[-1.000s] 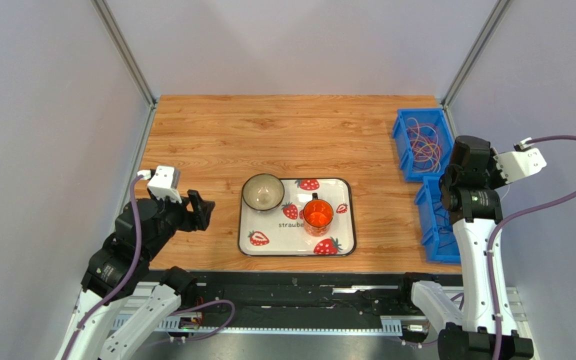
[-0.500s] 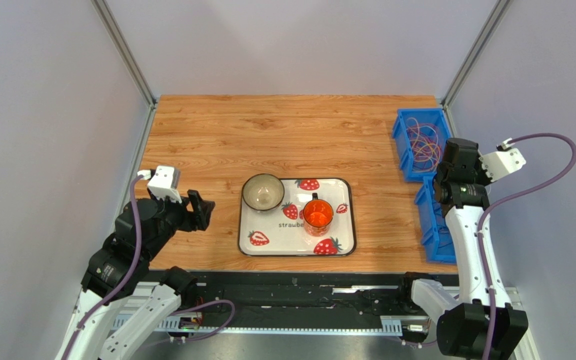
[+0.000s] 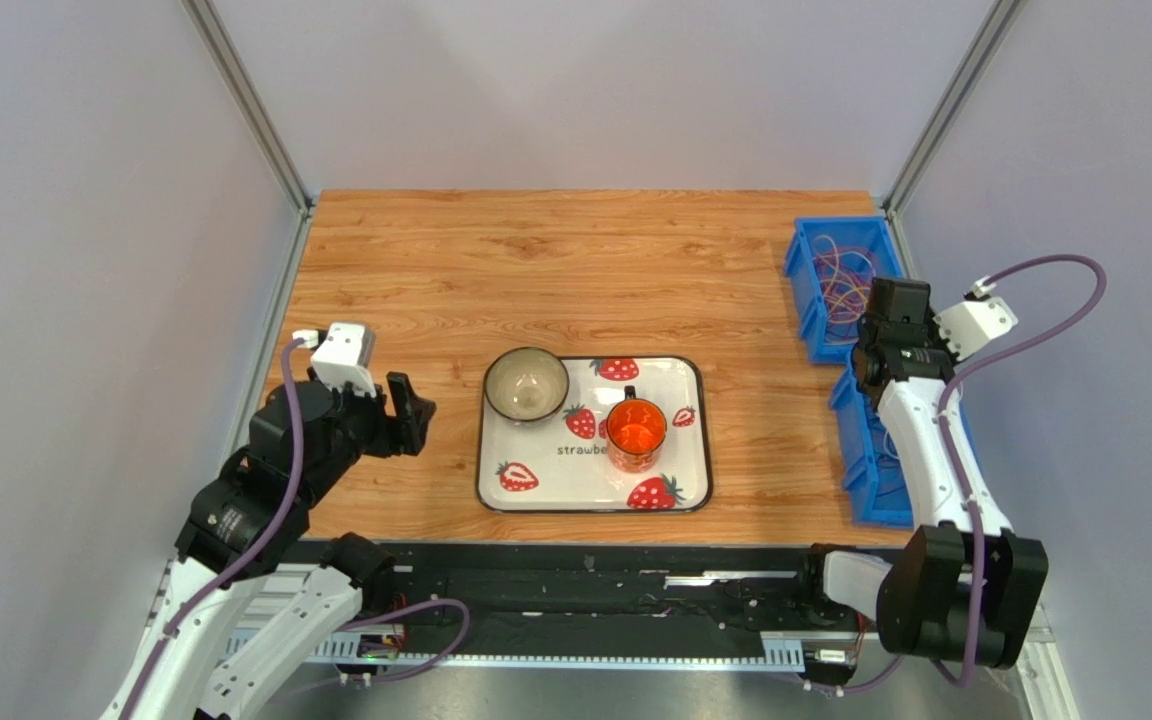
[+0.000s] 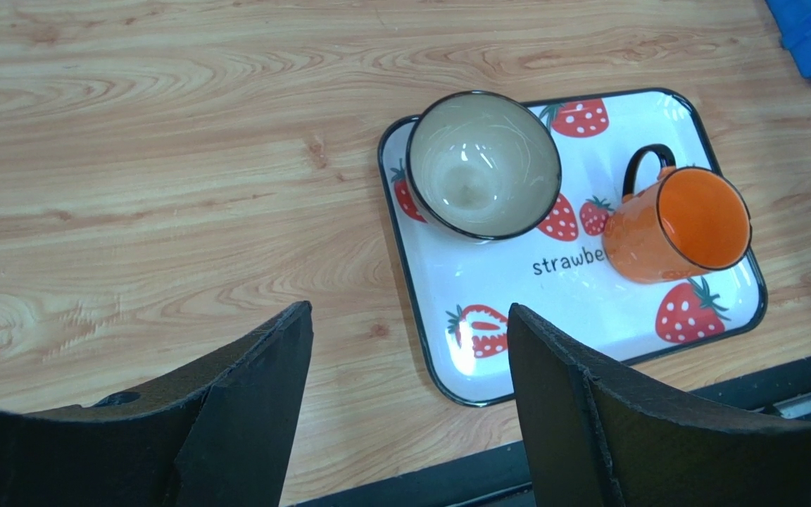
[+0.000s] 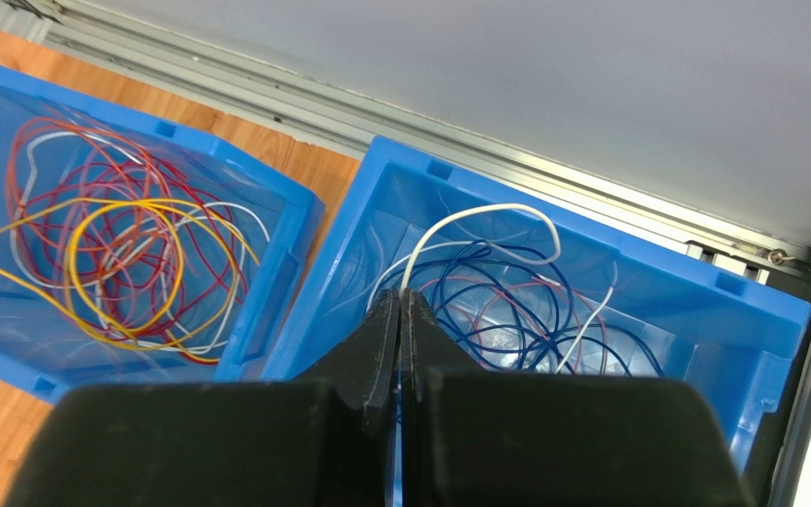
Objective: Untangle the cables
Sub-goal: Place the cable in the bin.
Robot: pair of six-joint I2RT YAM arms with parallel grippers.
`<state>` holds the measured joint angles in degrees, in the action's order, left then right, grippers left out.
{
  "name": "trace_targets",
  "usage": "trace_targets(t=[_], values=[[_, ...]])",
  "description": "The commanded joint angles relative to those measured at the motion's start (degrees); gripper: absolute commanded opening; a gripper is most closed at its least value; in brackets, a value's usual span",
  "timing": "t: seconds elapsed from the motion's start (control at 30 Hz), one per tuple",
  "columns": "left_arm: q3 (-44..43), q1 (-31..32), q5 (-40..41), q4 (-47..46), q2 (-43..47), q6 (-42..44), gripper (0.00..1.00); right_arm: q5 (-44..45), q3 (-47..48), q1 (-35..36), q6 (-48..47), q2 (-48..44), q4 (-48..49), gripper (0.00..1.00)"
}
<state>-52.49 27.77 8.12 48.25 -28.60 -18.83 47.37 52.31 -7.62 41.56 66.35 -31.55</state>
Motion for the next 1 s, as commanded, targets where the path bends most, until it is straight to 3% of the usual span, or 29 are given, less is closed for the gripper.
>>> trace_targets(t=[0.0, 0.33, 0.57, 0.67, 0.7, 0.73, 0.9, 0.97], values=[[-0.33, 0.27, 1.11, -0.26, -1.02, -0.51, 0.76, -0.62, -0.11, -0.64, 2.38, 3.69, 2.9, 0.0], [-0.33, 0.27, 1.37, -0.09, -1.72, -0.59, 0.75, -3.43, -0.29, -0.91, 3.79, 10.38, 2.02, 0.0], [-0.33, 0.27, 1.37, -0.09, -1.55, -0.59, 0.75, -6.33, 5.51, -0.91, 1.16, 14.25, -3.77, 0.0], [-0.42, 0.36, 1.28, -0.09, -1.28, -0.59, 0.75, -7.03, 8.41, -0.91, -0.42, 14.51, -5.63, 0.1], [-0.42, 0.36, 1.28, -0.17, -1.37, -0.59, 0.75, -7.73, 9.29, -0.91, -0.86, 14.25, -5.98, 0.2], [-0.33, 0.36, 1.2, -0.17, -1.2, -0.59, 0.75, -8.35, 9.64, -0.91, -1.3, 13.99, -6.41, 0.23], [-0.33, 0.35, 1.11, -0.17, -1.02, -0.51, 0.75, -10.02, 12.19, -0.82, -3.41, 11.17, -8.26, 0.37], [-0.33, 0.36, 1.11, -0.17, -0.76, -0.51, 0.75, -10.63, 13.68, -0.82, -3.94, 10.56, -9.58, 0.37]])
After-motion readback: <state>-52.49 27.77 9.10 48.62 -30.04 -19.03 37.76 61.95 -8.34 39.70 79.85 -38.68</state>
